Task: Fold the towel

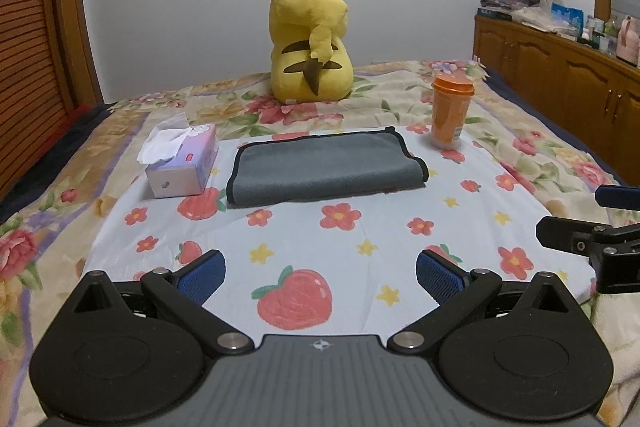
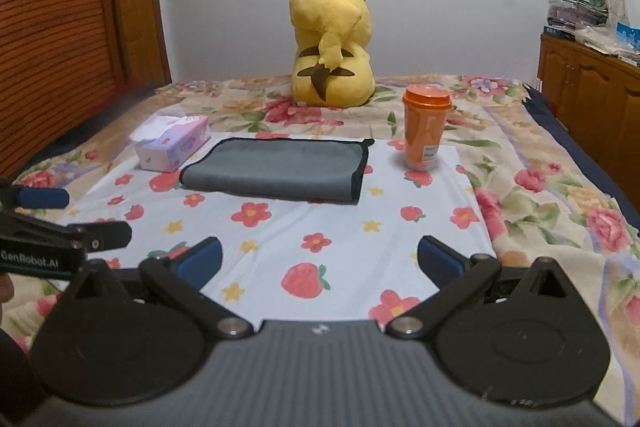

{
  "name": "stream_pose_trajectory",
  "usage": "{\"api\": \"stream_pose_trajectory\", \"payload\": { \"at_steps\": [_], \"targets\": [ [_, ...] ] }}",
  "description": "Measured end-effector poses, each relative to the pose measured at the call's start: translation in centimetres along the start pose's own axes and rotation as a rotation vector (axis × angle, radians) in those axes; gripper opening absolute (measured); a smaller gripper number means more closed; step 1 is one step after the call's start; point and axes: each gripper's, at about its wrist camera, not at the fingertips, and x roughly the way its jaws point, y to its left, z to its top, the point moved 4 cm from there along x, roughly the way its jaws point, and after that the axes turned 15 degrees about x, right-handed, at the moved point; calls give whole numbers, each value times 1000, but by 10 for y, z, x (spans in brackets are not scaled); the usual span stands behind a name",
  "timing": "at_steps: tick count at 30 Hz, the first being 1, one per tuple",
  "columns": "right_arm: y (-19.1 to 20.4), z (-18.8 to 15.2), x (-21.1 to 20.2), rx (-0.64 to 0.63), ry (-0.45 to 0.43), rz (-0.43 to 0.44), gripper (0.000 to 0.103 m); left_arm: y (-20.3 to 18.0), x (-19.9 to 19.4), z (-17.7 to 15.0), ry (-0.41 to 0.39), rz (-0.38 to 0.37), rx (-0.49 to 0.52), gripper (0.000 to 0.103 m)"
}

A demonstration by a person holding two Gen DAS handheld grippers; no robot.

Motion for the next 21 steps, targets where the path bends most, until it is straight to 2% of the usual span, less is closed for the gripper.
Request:
{"api": "stream_pose_trajectory", "payload": {
  "at_steps": [9,21],
  "targets": [
    [-6,-11,-18,3,-18,11,103,-12,-14,-10,6,-1,-4,103],
    [-15,-21,-34,-1,-53,38,103,-30,-31,-10,-35,10,-11,103]
  ]
}}
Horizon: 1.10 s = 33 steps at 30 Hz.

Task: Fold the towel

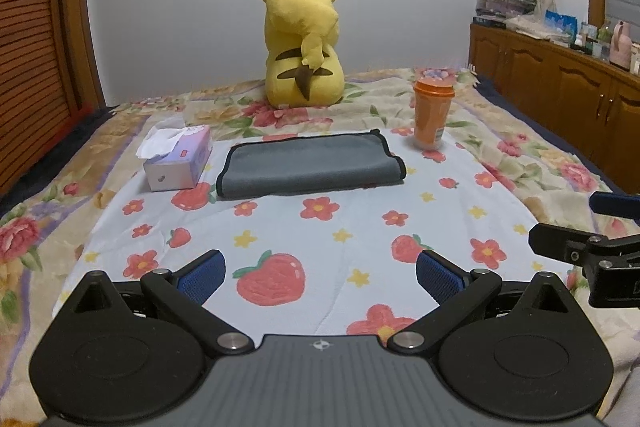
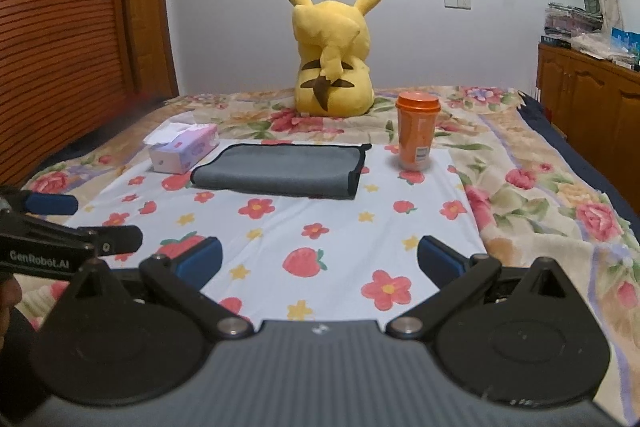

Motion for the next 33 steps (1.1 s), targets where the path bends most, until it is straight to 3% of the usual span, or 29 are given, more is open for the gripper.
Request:
{"api": "stream_pose_trajectory", "payload": {
  "at_steps": [33],
  "targets": [
    [-1,20,-27,13,-158,30,103,13,-41,25,-157,75,-22,103]
  ]
}}
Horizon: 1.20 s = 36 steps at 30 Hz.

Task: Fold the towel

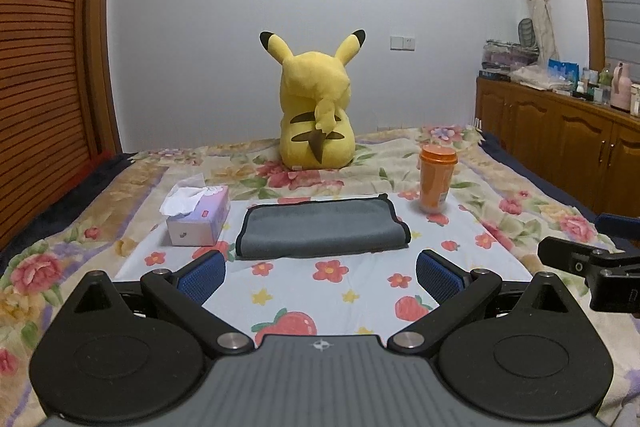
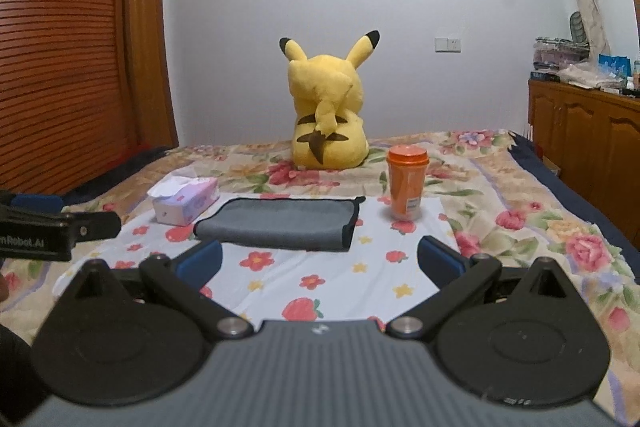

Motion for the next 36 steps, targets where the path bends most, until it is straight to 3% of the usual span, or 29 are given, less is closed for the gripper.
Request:
{"api": "stream_pose_trajectory", "payload": {
  "at_steps": [19,36],
  "targets": [
    [-4,10,-7,1,-89,-5,103,0,-10,9,-75,22,9,103],
    [-5,10,-7,1,-88,-4,103,1,-9,4,-66,22,11,103]
  ]
}}
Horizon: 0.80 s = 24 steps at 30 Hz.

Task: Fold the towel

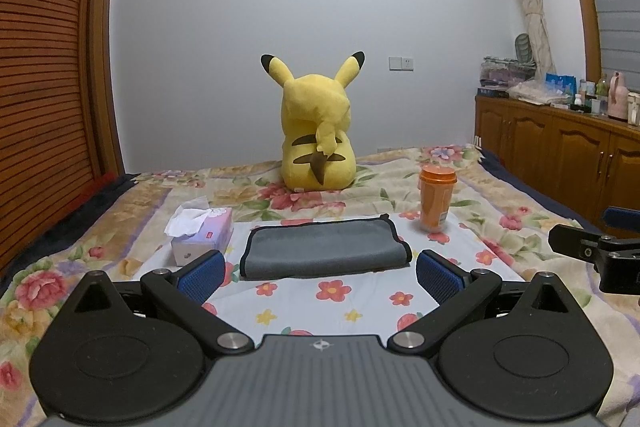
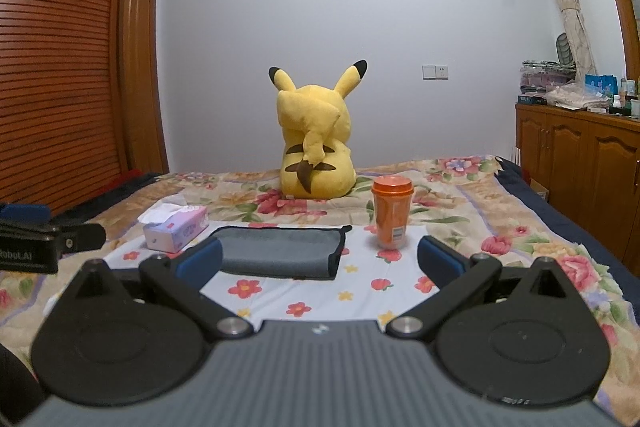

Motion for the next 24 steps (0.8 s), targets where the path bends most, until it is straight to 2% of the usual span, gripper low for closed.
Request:
{"api": "stream_pose_trajectory", "payload": {
  "at_steps": [24],
  "targets": [
    [-4,-3,0,12,7,-2,103,0,2,-2,3,-1,-1,103]
  ]
}}
